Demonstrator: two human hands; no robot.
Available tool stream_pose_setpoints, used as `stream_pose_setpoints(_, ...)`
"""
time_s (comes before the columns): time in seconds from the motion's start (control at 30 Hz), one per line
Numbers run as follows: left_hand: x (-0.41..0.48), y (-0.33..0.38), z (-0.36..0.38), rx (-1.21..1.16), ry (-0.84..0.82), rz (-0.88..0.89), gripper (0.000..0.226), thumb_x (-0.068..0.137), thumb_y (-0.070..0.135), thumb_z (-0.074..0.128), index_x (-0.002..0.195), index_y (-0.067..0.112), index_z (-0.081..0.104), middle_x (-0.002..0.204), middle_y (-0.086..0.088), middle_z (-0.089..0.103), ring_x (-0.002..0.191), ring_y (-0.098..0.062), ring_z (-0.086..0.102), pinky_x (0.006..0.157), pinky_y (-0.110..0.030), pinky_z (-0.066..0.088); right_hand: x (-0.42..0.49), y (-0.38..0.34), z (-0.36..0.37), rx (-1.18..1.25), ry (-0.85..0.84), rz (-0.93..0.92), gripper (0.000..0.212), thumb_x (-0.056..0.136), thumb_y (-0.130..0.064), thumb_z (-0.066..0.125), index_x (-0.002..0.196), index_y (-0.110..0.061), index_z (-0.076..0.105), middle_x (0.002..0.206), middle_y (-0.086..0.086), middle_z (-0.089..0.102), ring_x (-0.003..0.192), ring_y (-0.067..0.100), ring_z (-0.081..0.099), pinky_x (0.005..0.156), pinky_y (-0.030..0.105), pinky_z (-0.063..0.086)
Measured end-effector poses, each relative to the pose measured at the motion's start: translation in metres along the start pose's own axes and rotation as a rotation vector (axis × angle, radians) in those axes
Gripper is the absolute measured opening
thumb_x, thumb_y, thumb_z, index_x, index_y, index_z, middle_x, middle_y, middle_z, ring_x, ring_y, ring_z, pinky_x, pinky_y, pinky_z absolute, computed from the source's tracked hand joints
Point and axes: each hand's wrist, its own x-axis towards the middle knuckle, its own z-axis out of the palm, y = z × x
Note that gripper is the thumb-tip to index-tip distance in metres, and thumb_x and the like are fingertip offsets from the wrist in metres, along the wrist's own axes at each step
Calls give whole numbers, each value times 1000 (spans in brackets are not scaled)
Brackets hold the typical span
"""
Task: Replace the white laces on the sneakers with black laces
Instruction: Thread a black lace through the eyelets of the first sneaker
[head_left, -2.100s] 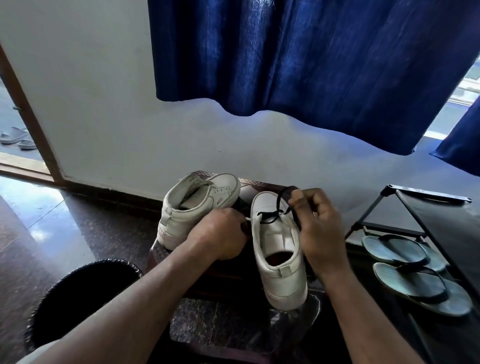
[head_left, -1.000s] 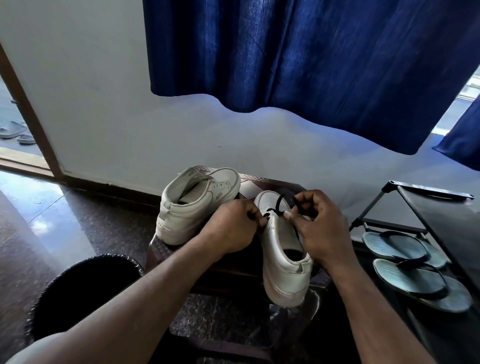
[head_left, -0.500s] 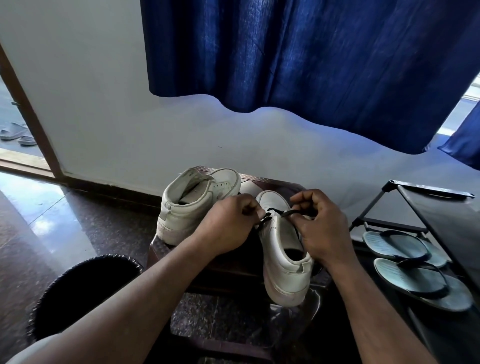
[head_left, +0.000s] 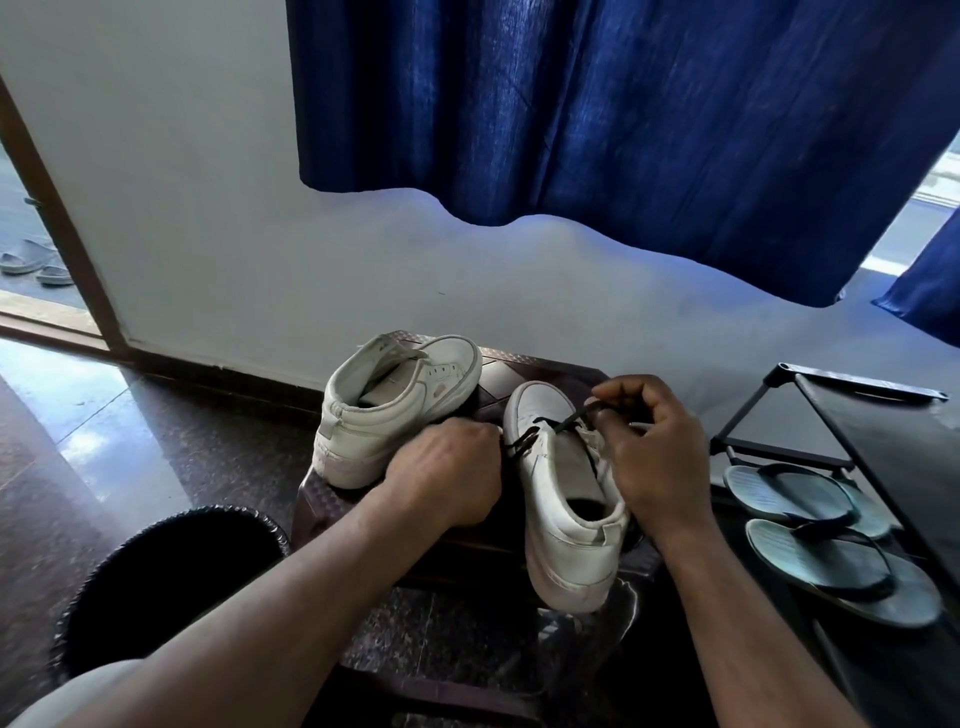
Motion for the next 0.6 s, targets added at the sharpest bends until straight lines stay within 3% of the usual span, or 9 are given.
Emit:
stream_pose_setpoints(0.07,1,-1,2,-59,16,4,15,94,24,53,103,21,64,113,-5,70,105,-33,67,83,-41,56,3,0,-1,44,67,24,22,86,3,73,90,-19,74,81,-11,76,77,0,71,77,20,58)
stream_pose_setpoints(0.17,9,-5,3,-303,137,-11,10,93,20,58,88,28,62,89,8,68,94,-24,67,77,-34,53,9,2,-2,99,157,53,17,85,-8,79,89,-24,75,84,-10,77,84,10,73,89,40,60)
stream_pose_setpoints(0.23,13,-5,2,-461,185,8,9,97,24,62,89,28,65,83,12,67,85,-13,65,75,-31,50,10,1,-1,117,182,49,16,85,-11,79,89,-27,75,86,-9,77,85,15,73,90,44,60)
stream_pose_setpoints(0.3,14,-2,1,-612,170,13,11,100,32,64,92,26,68,80,11,68,73,-4,60,69,-27,47,10,-1,3,122,175,40,17,86,-10,78,88,-27,75,84,-10,77,84,14,73,88,41,60)
stream_pose_setpoints(0.43,17,4,10,-696,129,-13,13,99,35,66,89,27,67,81,11,67,74,-4,59,66,-24,41,10,-4,10,65,119,34,19,87,-8,78,87,-26,73,78,-20,74,75,-1,68,79,26,57)
stream_pose_setpoints(0.6,18,6,11,-670,56,-57,17,101,21,57,87,29,63,85,12,66,75,-3,56,61,-18,39,10,-2,10,-39,57,58,14,86,-17,81,83,-28,73,79,-23,73,75,-4,68,76,17,52)
